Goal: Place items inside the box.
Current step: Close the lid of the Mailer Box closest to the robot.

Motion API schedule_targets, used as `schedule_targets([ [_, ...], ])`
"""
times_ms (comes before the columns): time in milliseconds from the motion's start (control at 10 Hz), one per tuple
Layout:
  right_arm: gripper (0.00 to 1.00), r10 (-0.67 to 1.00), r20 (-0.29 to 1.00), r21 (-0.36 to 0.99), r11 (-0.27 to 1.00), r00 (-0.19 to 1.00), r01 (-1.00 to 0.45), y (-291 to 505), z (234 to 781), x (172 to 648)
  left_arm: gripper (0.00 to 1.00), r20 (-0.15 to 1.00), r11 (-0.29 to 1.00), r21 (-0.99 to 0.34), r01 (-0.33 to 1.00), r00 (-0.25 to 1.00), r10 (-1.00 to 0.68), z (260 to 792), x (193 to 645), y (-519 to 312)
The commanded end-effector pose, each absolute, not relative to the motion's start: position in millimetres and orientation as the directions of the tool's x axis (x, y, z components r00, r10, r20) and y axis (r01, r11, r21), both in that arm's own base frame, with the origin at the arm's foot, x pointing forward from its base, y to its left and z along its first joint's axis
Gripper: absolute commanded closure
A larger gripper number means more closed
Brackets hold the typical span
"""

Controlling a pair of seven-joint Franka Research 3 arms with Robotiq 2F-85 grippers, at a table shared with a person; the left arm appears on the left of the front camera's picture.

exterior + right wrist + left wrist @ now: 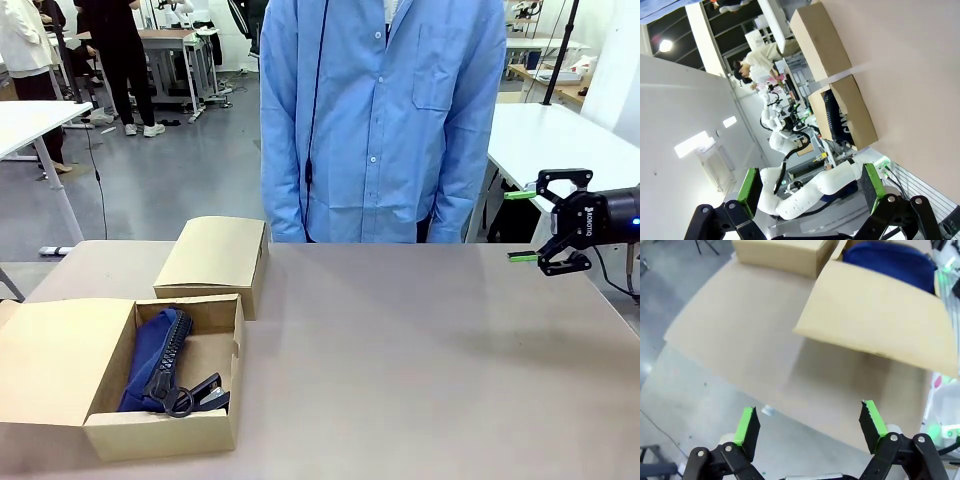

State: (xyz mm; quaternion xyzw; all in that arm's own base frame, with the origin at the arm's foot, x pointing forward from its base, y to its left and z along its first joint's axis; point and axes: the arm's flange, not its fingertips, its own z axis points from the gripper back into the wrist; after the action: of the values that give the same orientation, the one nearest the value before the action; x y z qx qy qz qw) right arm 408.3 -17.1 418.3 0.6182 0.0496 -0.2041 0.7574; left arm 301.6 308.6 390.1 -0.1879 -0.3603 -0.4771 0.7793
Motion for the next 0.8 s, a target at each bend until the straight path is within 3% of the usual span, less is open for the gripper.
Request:
schedule_targets([
  [0,0.0,-0.245,-0.309,0.927,0.139,0.919,0.349,-14.0,420.3,409.6,0.0,0.722,0.481,-0.054,0.875,0.367,-0.586,358.2,324.1,308.4],
  [200,0.0,-0.245,-0.309,0.927,0.139,0.919,0.349,-14.0,420.3,409.6,0.0,0.68,0.495,-0.211,0.843,0.49,-0.546,312.7,339.3,311.9],
  [300,0.0,-0.245,-0.309,0.927,0.139,0.919,0.349,-14.0,420.3,409.6,0.0,0.654,0.499,-0.218,0.839,0.505,-0.563,301.8,343.0,309.3],
  [700,0.0,-0.245,-0.309,0.927,0.139,0.919,0.349,-14.0,420.3,409.6,0.0,0.732,0.311,-0.277,0.909,0.409,-0.545,290.2,344.2,246.3],
])
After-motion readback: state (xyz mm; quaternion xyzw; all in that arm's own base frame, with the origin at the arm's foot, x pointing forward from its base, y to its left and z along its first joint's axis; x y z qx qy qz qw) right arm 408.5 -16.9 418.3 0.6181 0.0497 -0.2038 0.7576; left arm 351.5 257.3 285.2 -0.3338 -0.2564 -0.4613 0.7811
